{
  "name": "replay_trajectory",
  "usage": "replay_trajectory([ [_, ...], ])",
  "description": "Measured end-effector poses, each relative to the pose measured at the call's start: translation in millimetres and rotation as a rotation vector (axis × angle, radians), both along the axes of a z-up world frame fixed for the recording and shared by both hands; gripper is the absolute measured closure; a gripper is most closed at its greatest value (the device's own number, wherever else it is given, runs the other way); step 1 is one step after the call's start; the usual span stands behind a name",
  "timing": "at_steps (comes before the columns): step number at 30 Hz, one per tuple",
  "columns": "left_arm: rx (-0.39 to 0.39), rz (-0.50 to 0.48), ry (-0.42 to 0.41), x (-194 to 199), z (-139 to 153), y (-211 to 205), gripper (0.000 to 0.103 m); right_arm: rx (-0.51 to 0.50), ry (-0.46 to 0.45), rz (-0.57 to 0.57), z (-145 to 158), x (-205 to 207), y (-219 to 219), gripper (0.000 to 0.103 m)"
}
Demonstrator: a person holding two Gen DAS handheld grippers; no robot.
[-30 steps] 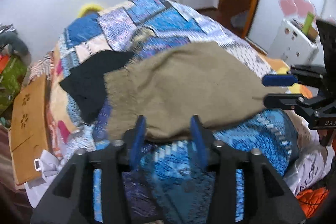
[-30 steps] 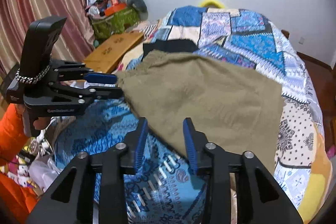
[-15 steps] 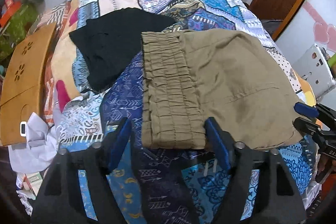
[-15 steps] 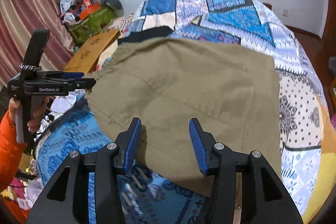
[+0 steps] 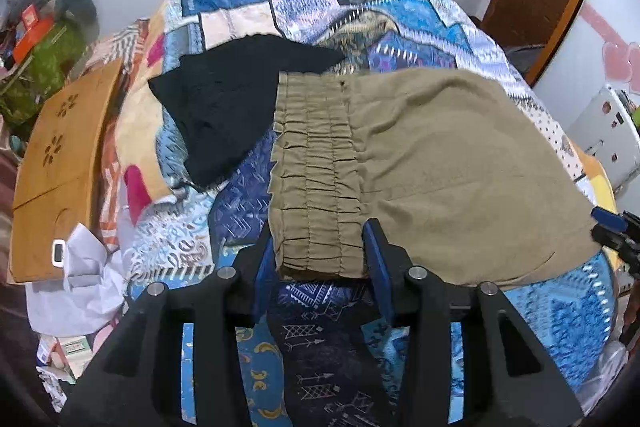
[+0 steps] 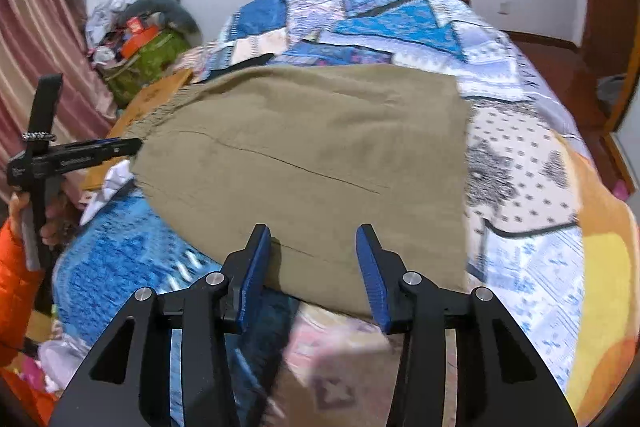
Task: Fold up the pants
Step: 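Open both grippers and smooth the folded pants flat on the quilt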
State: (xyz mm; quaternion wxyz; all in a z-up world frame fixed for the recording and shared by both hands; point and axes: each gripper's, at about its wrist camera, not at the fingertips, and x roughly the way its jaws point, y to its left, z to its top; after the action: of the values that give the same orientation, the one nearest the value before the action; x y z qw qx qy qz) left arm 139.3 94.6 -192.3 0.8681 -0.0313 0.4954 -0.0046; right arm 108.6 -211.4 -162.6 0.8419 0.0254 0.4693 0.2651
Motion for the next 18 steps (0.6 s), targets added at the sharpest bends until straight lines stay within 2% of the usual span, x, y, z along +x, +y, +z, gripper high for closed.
replay_trajectory([
  [4,-0.069,0.006,0.009,-1,-7,8,0.055,0.046,0.025,-0.055,-6,-3,-19,0.067],
  [6,-0.079,0.007,0.013,-1,-9,10,0.052,0.063,0.034,-0.066,-6,-6,-26,0.067],
  [12,0.021,-0.014,-0.004,-4,-5,1,0.043,0.065,0.026,-0.075,-5,-10,-29,0.067],
  [14,0.088,-0.023,-0.013,-5,1,-3,0.032,0.065,0.028,-0.078,-3,-9,-28,0.066],
  [16,0.135,-0.036,-0.018,-5,8,-5,0.028,0.044,0.025,-0.068,-1,-7,-27,0.063],
  [18,0.114,-0.046,-0.026,-2,17,-2,0.028,0.018,0.015,-0.06,4,-3,-26,0.06],
])
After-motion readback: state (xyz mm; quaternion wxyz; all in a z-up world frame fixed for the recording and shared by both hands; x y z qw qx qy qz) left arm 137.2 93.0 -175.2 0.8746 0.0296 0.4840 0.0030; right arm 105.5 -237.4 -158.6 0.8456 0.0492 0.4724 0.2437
